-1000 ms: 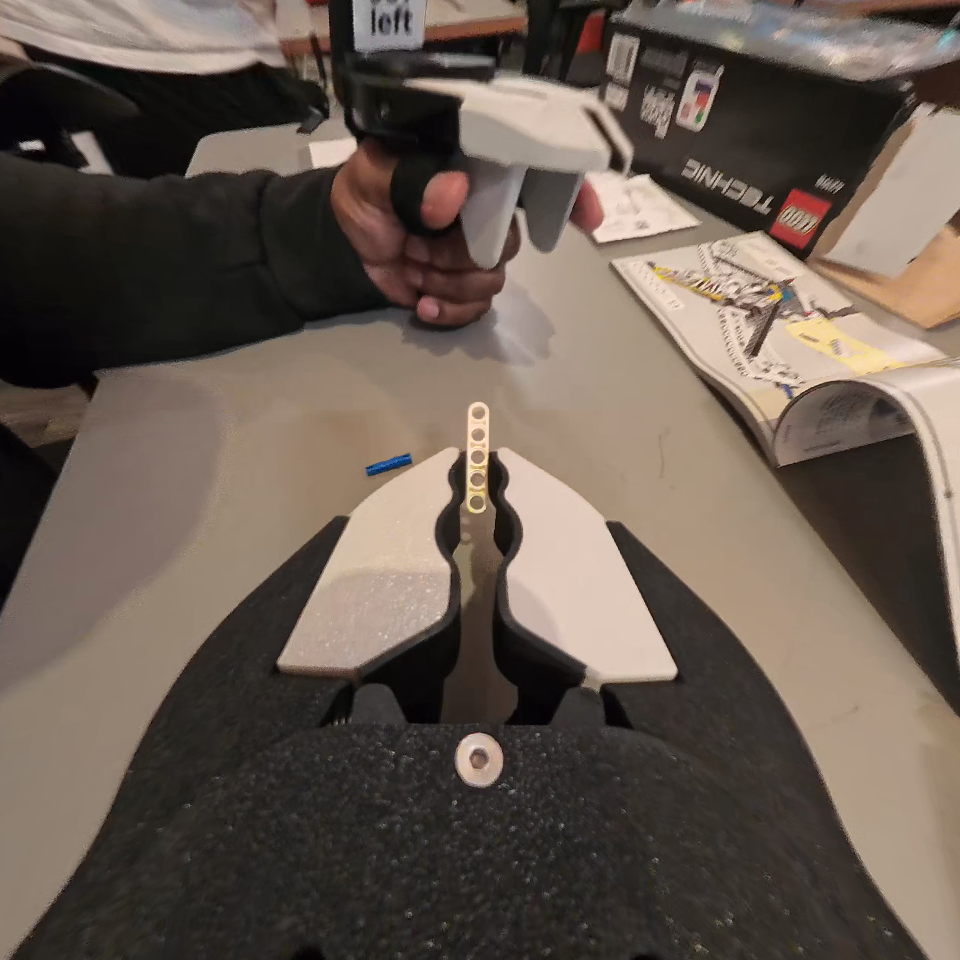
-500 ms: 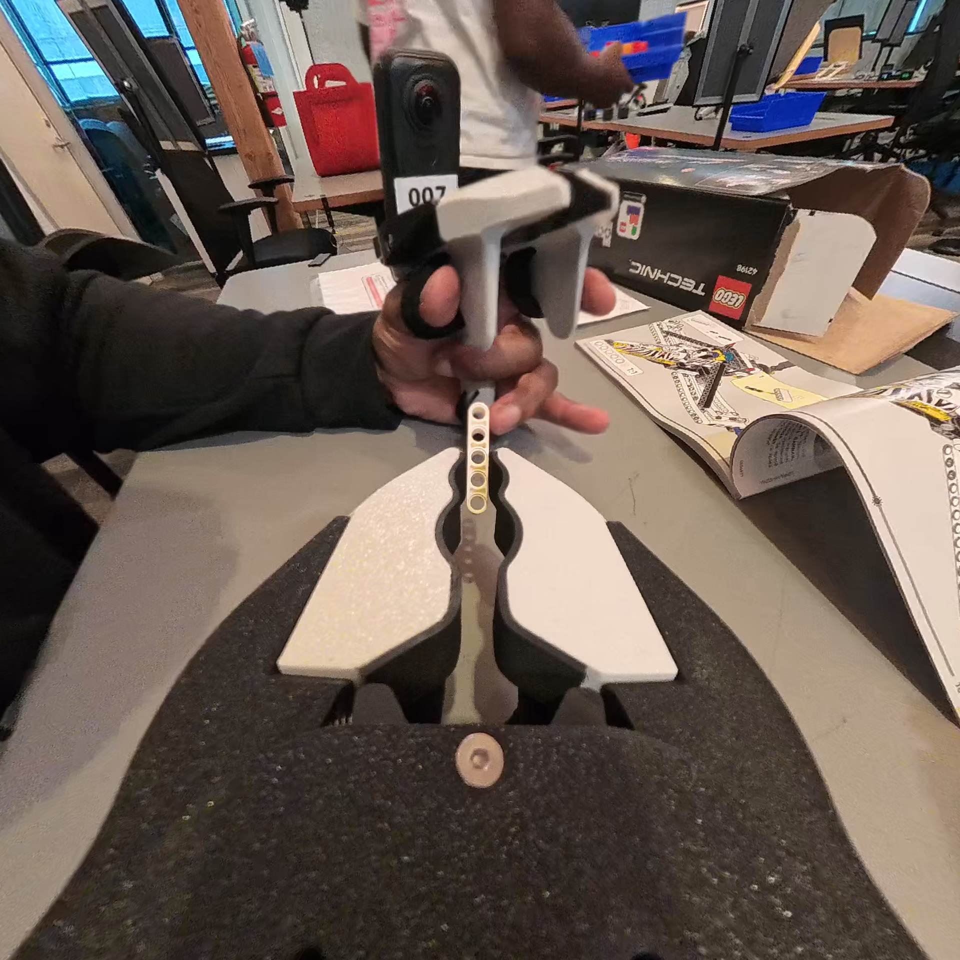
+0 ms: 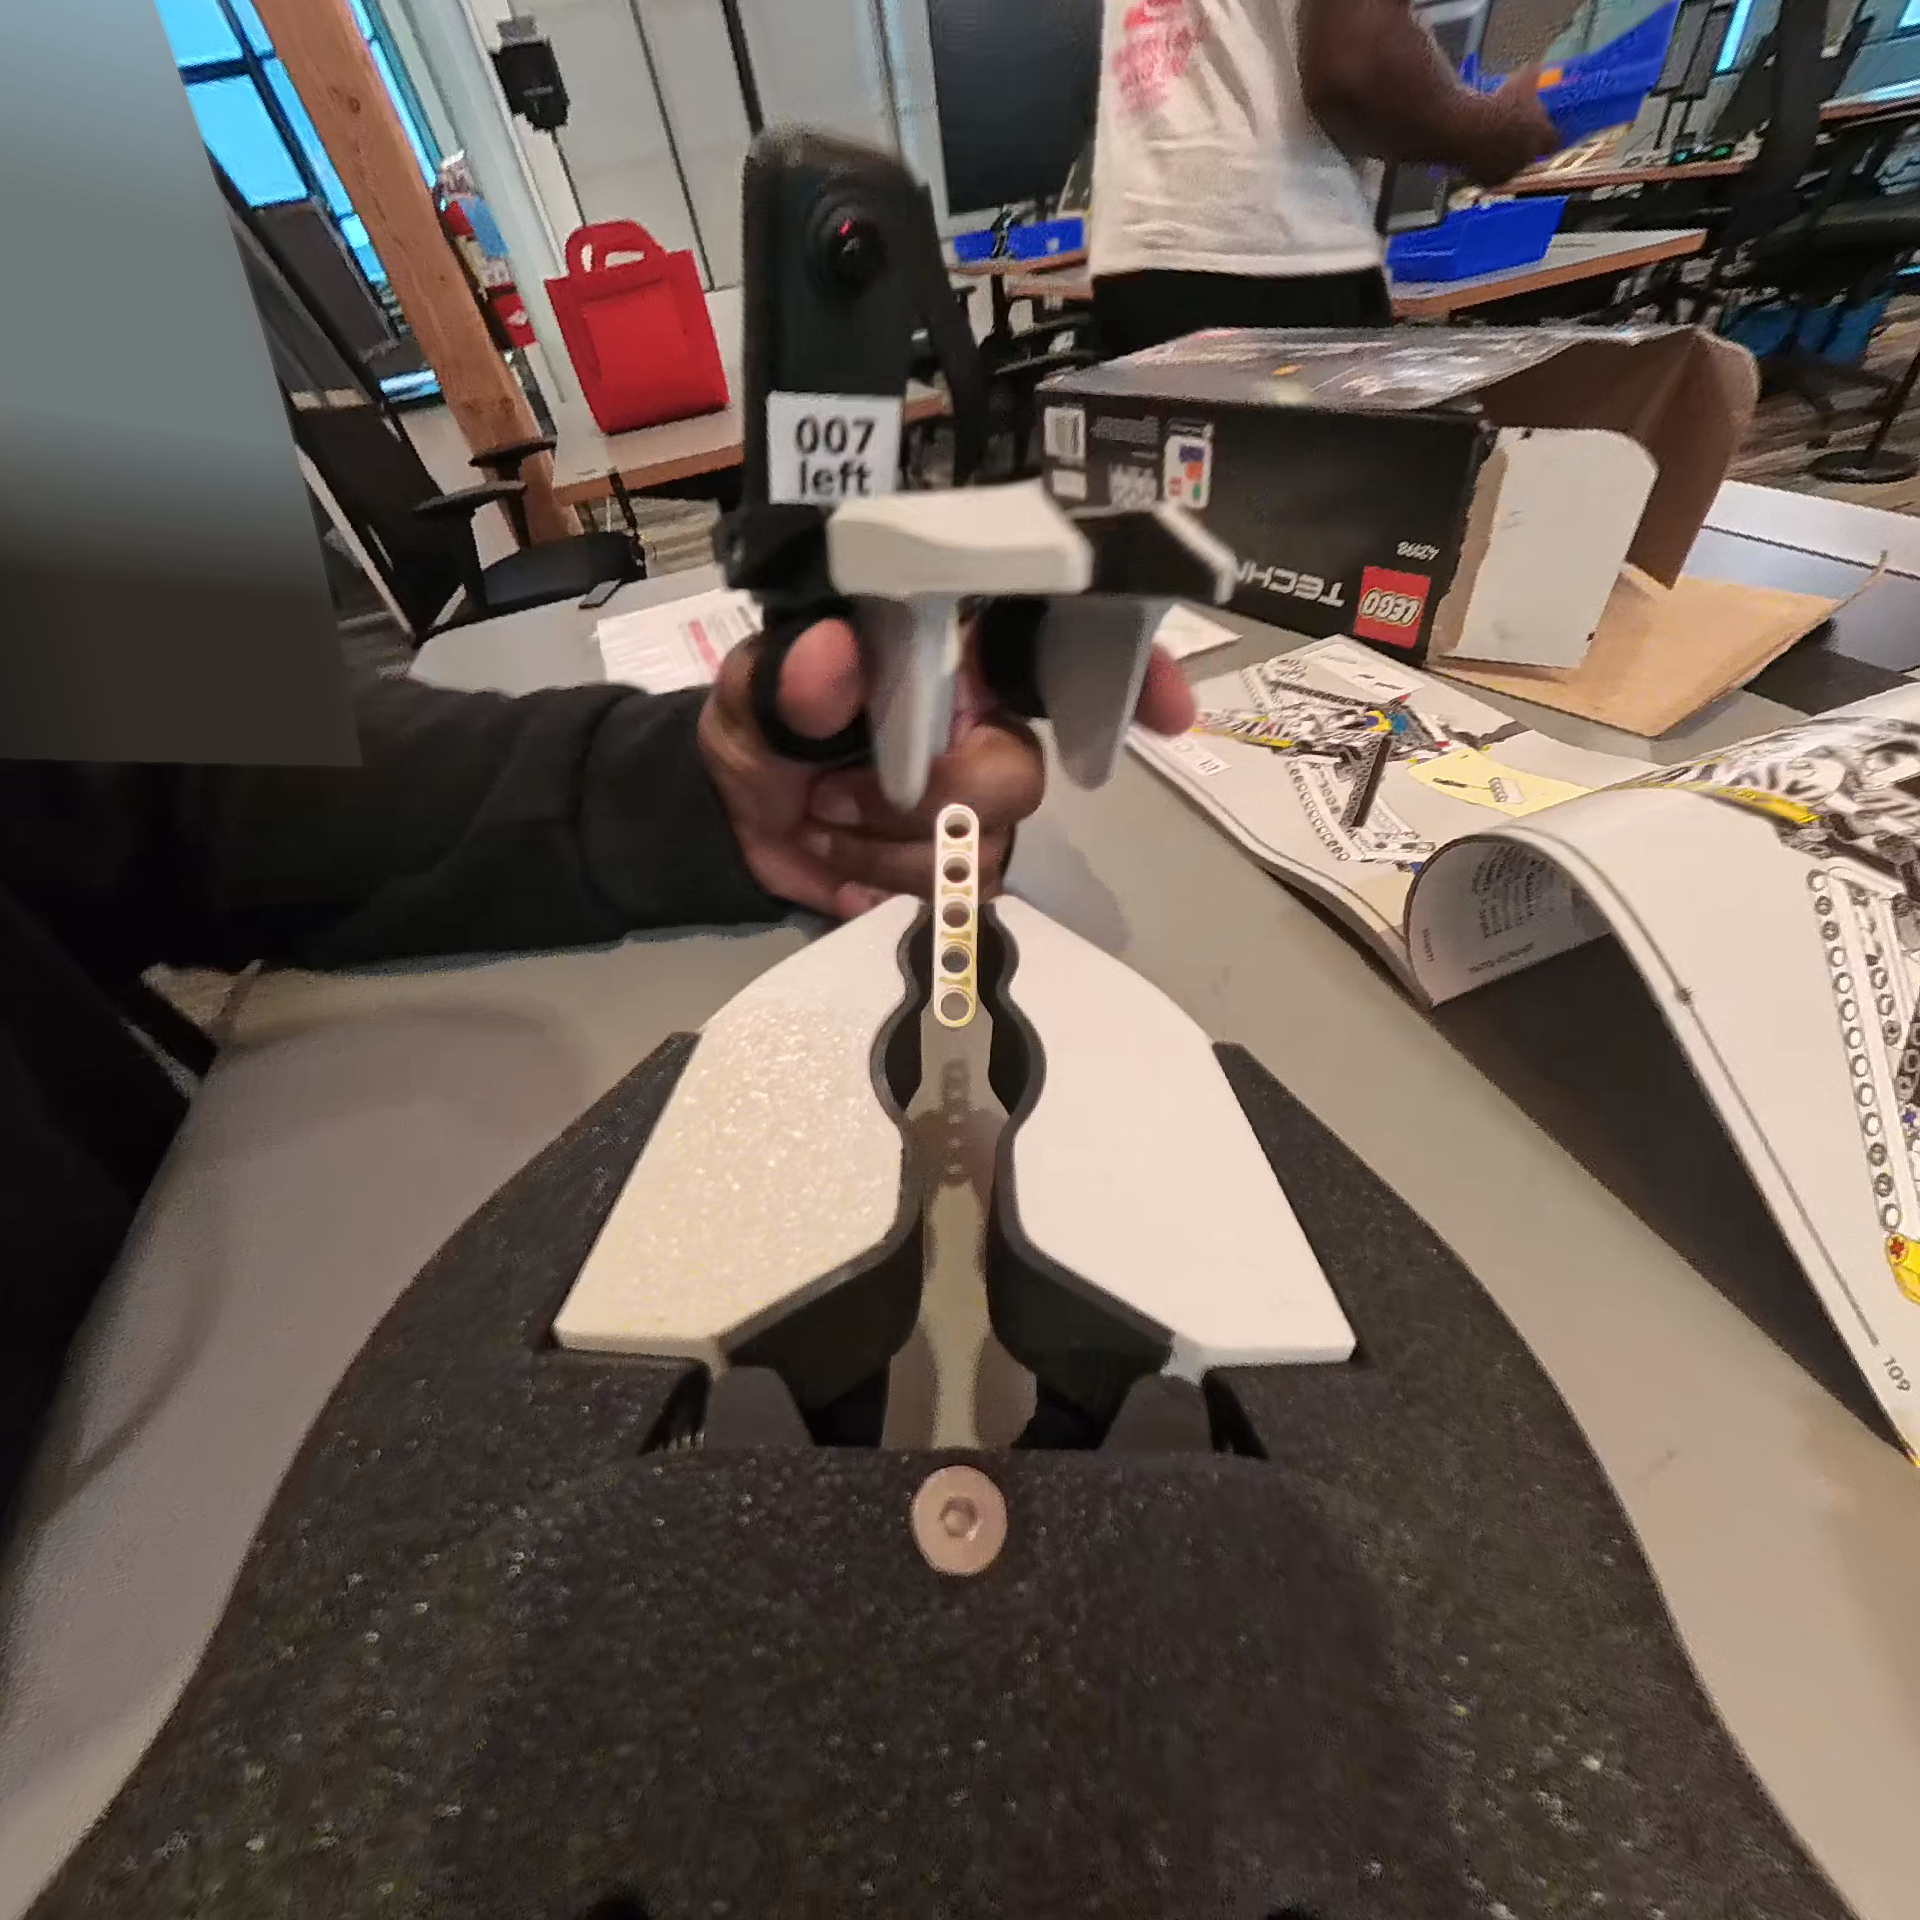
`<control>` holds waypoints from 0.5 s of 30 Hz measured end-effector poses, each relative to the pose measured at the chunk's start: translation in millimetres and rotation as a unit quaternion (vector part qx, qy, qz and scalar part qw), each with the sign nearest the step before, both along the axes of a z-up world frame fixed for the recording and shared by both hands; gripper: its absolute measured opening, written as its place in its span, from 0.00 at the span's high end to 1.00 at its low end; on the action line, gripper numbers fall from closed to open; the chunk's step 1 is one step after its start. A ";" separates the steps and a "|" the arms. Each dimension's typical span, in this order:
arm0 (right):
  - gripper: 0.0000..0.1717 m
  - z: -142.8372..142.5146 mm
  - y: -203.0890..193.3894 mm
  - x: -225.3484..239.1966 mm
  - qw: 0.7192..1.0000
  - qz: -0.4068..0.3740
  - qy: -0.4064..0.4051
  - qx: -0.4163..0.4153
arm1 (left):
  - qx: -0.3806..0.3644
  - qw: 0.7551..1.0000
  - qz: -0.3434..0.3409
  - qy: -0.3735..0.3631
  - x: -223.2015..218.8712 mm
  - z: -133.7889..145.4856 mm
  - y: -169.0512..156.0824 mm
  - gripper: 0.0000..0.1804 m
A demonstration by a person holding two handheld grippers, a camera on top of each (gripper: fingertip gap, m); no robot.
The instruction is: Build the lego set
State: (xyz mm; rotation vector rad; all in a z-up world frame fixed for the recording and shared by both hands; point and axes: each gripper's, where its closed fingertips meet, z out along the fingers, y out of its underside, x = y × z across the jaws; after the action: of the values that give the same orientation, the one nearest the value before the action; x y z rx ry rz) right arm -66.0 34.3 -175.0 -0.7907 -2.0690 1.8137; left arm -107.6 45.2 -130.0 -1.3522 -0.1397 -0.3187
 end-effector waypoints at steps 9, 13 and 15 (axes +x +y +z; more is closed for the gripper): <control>0.96 20.9 -15.7 -31.6 0.996 0.000 0.006 -0.091 | 0.004 0.998 -0.026 -0.057 15.2 0.1 -3.5 0.86; 0.96 30.8 -10.9 -21.9 0.992 0.020 0.031 -0.123 | -0.001 0.998 -0.035 -0.051 19.0 -1.6 -0.3 0.87; 0.96 32.7 -8.5 -18.8 0.990 0.028 0.032 -0.133 | 0.003 0.998 -0.042 -0.049 20.9 -0.7 -0.8 0.88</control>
State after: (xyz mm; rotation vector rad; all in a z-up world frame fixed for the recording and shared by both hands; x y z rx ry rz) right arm -84.9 25.7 -142.3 -0.7352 -1.8498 2.1477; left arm -86.7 44.5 -130.7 -1.3392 -0.1643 -0.4561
